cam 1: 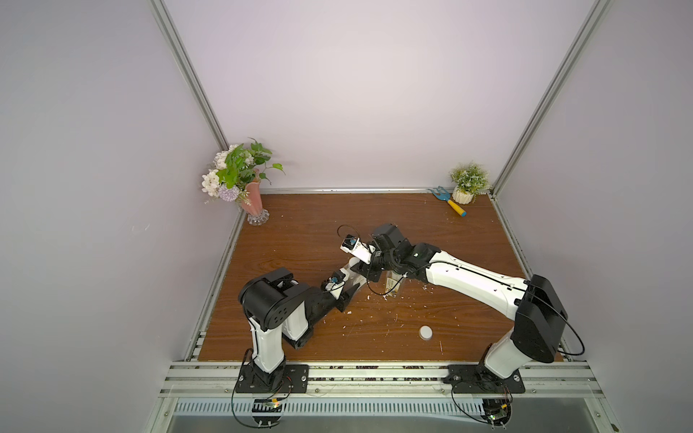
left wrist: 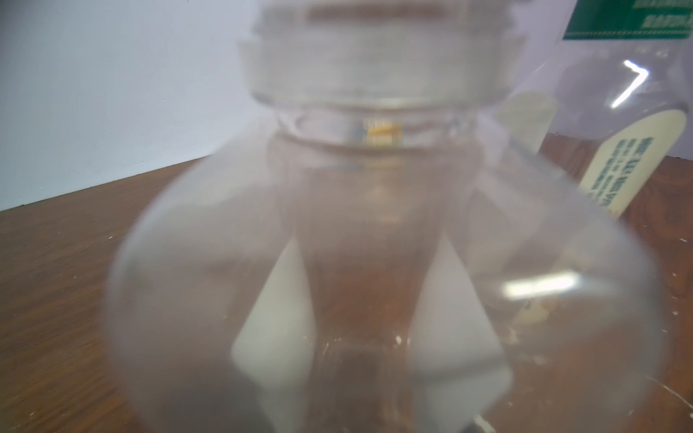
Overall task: Screw on the bottle caps
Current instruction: Screw the bottle cap onto the plastic bottle.
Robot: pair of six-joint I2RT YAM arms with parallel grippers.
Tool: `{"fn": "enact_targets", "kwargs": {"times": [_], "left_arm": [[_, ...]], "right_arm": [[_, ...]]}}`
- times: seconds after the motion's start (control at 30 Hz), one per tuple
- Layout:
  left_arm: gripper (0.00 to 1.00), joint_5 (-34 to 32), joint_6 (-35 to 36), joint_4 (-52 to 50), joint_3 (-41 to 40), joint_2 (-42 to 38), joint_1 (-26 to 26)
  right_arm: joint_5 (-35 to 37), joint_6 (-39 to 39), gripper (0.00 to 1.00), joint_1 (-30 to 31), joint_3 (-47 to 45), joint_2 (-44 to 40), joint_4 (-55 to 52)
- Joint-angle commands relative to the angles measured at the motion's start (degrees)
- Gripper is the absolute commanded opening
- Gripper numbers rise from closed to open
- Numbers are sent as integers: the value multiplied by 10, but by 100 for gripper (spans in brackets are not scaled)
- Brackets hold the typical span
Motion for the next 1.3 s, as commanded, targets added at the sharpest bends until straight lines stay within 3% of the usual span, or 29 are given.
{"fn": "enact_targets", "kwargs": {"times": [0.0,0.33,1.27], "left_arm": [[32,13,3,19,1,-1,-7],[31,10,5,17,1,-3,-6],[27,-35,-1,28,-6,-9,-7]], "right_arm": [[0,0,47,-3,14,5,13],[16,14,38,-4,47,29,-25],[79,144,27,2,115,60,-130]]}}
